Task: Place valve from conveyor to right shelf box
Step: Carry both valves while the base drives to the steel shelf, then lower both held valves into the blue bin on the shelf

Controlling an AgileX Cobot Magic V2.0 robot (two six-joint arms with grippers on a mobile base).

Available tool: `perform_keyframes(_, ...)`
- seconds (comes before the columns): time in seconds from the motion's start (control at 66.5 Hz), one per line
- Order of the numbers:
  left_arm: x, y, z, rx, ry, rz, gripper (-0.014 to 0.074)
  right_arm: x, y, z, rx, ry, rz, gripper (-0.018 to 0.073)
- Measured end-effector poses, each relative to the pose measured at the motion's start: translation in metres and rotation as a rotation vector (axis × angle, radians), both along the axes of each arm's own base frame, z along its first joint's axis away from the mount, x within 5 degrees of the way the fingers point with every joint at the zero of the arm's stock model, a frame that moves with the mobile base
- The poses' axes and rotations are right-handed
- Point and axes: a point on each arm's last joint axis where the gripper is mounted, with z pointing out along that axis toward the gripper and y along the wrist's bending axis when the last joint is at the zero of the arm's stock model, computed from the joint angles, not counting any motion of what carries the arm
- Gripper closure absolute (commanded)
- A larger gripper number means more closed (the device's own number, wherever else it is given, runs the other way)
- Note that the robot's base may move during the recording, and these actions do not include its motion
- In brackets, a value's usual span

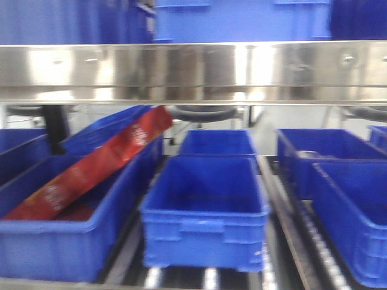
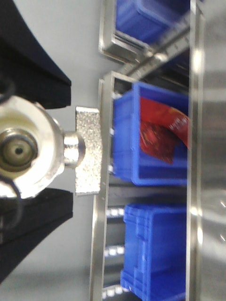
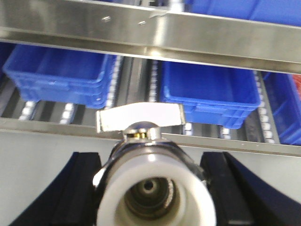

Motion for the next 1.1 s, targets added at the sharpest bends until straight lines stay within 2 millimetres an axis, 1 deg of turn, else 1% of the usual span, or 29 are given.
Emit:
perform_keyframes(0.752,0.0000,0.0000,0.0000,0.000,0.000,0.000,0.0707,0.0000,0.0000,0.0000,0.000,0.000,0.000,0.0728)
perform_keyframes(0.903,0.0013,-0.0001,0.0015,0.000,-0.022,-0.001,0.0707,0.0000,0.0000,0.0000,0.000,0.000,0.000,0.0728)
perform_keyframes(1.098,0.0054,-0.0003,0.0067,0.002,-0.094,-0.006,0.0707,0.0000,0.0000,0.0000,0.000,0.000,0.000,0.0728)
